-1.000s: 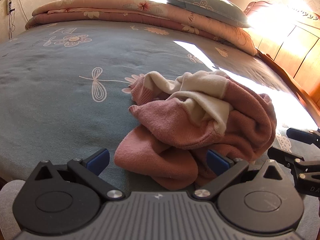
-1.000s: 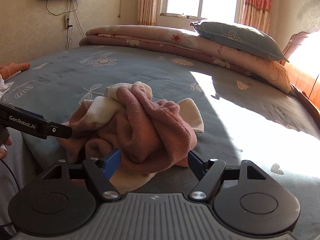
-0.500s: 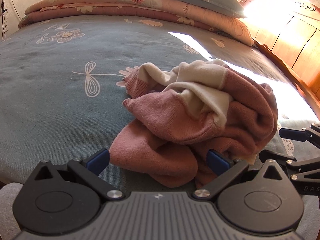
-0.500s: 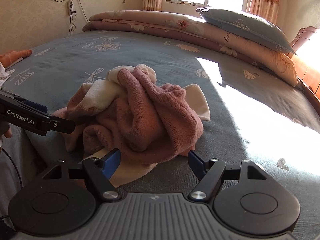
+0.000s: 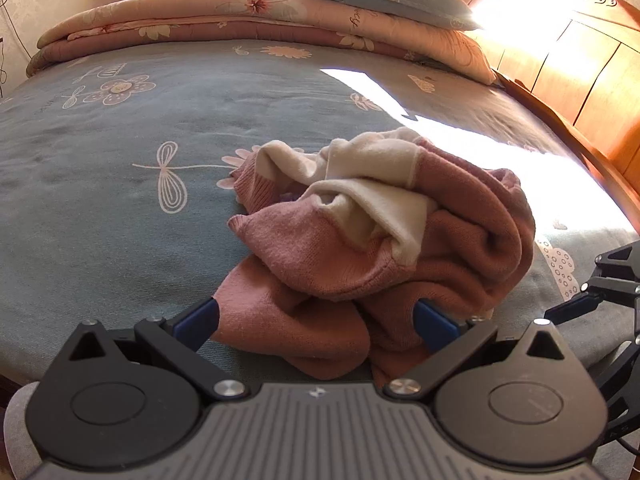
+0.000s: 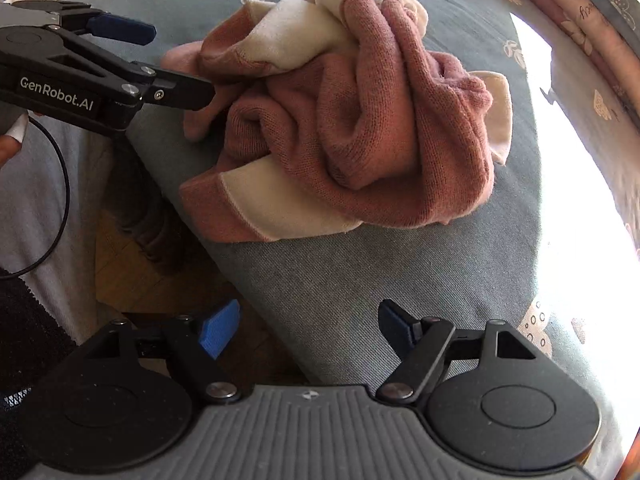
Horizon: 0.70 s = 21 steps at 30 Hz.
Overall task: Fold clothes
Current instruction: 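Move the right gripper toward the crumpled pink-and-cream sweater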
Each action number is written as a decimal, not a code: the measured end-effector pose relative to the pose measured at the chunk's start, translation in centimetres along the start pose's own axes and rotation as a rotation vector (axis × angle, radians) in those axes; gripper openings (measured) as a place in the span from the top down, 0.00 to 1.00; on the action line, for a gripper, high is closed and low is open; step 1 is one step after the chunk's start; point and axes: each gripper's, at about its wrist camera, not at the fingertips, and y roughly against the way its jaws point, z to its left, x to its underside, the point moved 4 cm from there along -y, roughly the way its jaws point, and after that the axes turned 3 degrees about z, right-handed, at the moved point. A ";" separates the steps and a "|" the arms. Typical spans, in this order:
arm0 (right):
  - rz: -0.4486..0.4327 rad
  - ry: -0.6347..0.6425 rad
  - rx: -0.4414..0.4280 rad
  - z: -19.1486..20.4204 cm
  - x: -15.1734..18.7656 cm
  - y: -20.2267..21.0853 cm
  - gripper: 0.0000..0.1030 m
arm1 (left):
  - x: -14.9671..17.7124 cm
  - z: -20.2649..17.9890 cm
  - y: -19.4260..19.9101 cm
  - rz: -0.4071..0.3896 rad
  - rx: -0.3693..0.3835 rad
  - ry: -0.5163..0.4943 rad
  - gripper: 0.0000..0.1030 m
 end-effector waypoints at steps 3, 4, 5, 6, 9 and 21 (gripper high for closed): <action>-0.012 0.062 0.098 -0.2 -0.6 0.8 0.22 | -0.4 -0.1 0.5 -0.018 -0.012 0.046 0.01; -0.024 0.048 0.110 -0.5 -0.7 1.2 0.22 | -0.5 -0.1 0.7 -0.029 -0.019 0.059 0.01; -0.036 0.034 0.121 -0.9 -0.9 1.6 0.22 | -0.5 -0.1 0.8 -0.039 -0.027 0.068 0.01; -0.061 0.022 0.121 -1.2 -0.8 2.1 0.22 | -0.5 -0.1 1.1 -0.050 -0.033 0.073 0.01; -0.189 -0.017 0.073 -2.7 0.2 3.5 0.22 | -0.3 -0.2 1.6 -0.089 -0.036 0.076 0.01; -0.445 -0.313 -0.086 -8.0 4.6 3.7 0.22 | -0.5 -1.3 1.1 -0.130 -0.044 -0.031 0.01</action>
